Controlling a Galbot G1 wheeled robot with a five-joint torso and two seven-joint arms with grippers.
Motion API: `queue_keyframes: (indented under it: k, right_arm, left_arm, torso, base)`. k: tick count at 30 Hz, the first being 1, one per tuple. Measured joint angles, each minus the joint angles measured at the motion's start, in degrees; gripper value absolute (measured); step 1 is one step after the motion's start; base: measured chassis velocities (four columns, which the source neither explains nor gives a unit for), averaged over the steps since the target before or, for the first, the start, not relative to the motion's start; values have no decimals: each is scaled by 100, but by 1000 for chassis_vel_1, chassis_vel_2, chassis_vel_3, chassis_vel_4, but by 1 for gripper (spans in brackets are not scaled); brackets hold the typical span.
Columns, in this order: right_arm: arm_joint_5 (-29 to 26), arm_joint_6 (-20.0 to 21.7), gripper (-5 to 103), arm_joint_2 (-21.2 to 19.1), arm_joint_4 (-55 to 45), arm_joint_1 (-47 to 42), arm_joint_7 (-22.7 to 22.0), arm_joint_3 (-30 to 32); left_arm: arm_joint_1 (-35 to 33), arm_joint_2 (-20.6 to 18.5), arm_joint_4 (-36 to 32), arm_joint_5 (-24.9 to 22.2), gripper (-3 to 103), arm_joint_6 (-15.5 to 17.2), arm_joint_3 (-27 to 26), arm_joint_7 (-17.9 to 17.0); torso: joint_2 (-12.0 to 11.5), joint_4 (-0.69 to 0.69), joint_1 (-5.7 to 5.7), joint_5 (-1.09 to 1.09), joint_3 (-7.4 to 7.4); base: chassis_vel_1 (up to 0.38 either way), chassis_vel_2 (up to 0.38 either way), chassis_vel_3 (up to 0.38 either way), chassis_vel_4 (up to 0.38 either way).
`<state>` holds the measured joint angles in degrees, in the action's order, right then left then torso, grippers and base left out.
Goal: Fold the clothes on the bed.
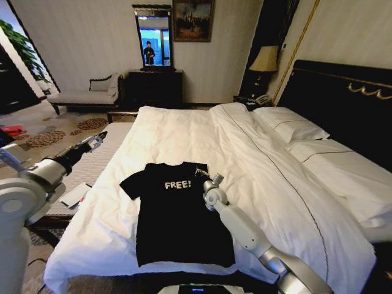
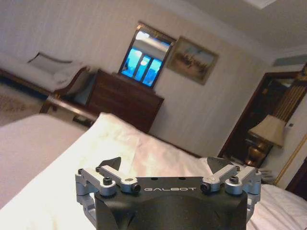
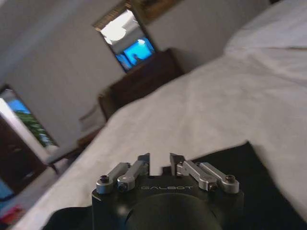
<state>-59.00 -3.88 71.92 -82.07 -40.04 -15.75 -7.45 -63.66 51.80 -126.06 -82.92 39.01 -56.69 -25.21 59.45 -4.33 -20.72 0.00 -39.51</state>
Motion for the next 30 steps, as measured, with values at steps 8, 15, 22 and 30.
queue_keyframes:
  k: [8,15,22,30]
  right_arm:
    - [19,-396,54,-122,-257,-89,367,-22]
    - [-2,-407,77,-291,-306,-36,111,346]
    - [-2,-239,96,-772,-456,-240,-70,698]
    - [20,-109,100,-980,-499,-414,-282,835]
  left_arm:
    - [-26,103,388,20,100,48,152,-12]
    - [-129,337,1082,-4,100,142,481,4]
    - [34,779,2645,-177,100,183,940,314]
    - [283,1262,3750,461,100,90,1224,784]
  torso:
    - [0,1,1,2,0]
    - [0,2,1,2,0]
    - [0,-2,0,0,-1]
    - [0,2,0,2,0]
  base:
    - [0,0,0,0]
    - [0,0,0,0]
    - [0,0,0,0]
    - [0,0,0,0]
